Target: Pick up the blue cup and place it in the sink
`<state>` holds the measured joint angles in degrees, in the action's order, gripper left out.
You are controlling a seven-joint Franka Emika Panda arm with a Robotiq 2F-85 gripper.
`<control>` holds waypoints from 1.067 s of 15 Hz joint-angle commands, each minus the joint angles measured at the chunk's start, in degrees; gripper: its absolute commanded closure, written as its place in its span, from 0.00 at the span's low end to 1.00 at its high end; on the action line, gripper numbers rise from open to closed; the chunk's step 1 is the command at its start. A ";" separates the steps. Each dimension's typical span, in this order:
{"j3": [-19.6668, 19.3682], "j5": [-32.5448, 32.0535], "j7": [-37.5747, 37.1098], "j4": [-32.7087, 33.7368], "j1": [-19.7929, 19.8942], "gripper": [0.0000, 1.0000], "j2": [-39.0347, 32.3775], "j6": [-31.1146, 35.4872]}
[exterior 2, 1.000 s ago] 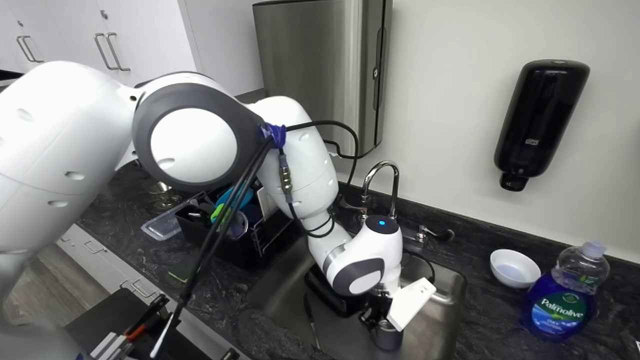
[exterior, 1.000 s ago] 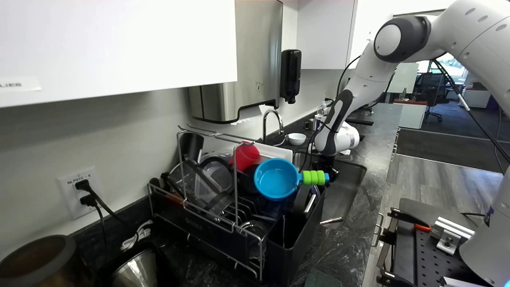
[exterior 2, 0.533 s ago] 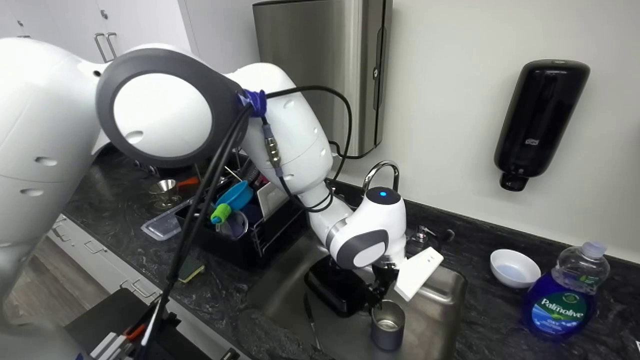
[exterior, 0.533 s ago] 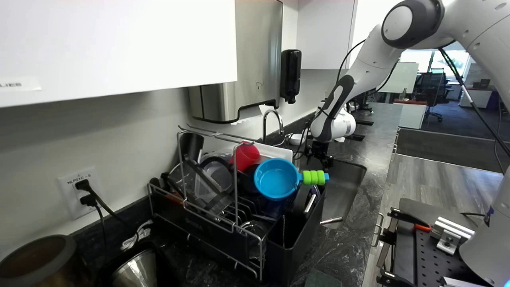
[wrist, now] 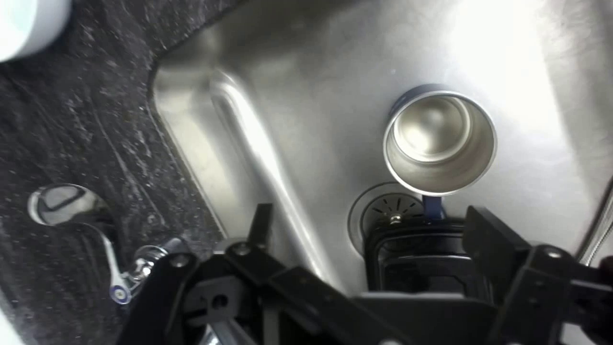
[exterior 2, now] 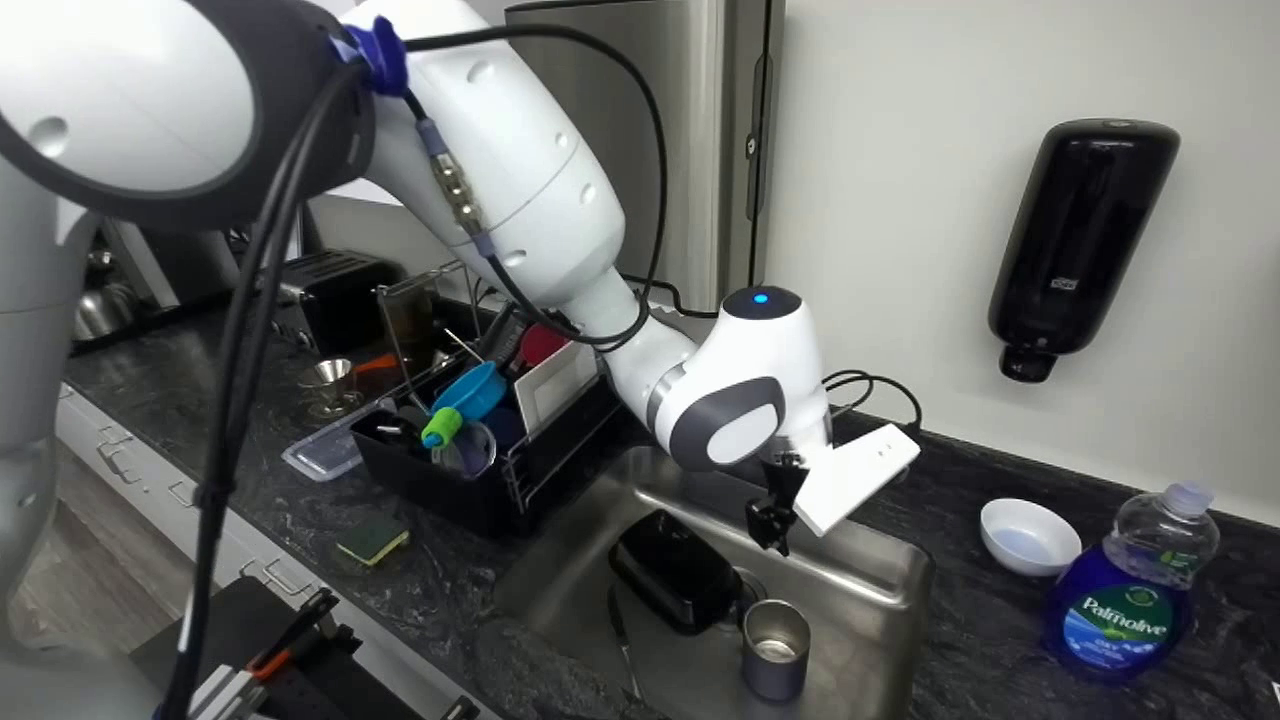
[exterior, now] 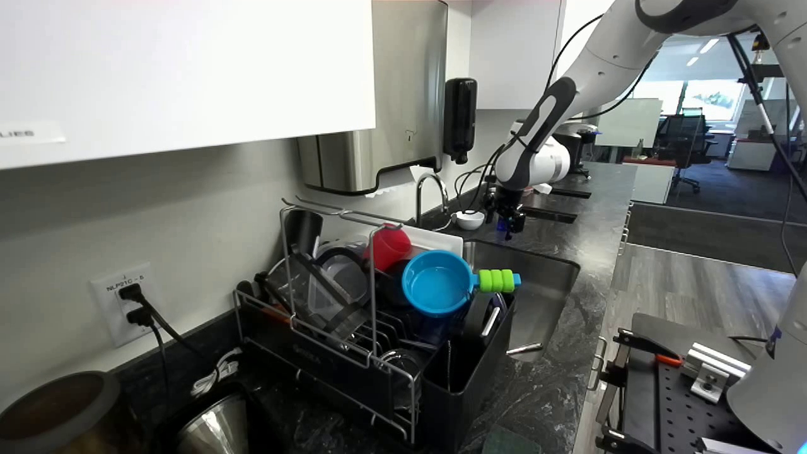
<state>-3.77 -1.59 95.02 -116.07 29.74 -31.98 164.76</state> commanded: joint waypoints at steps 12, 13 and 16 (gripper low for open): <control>-35.51 -24.22 -60.29 -11.05 -30.44 0.00 17.10 0.91; -38.51 -27.51 -64.95 -11.43 -33.17 0.00 17.55 0.22; -44.92 -36.50 -75.79 -13.77 -39.39 0.00 20.46 -2.17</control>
<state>-42.99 -31.25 27.43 -126.98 -3.85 -14.93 165.42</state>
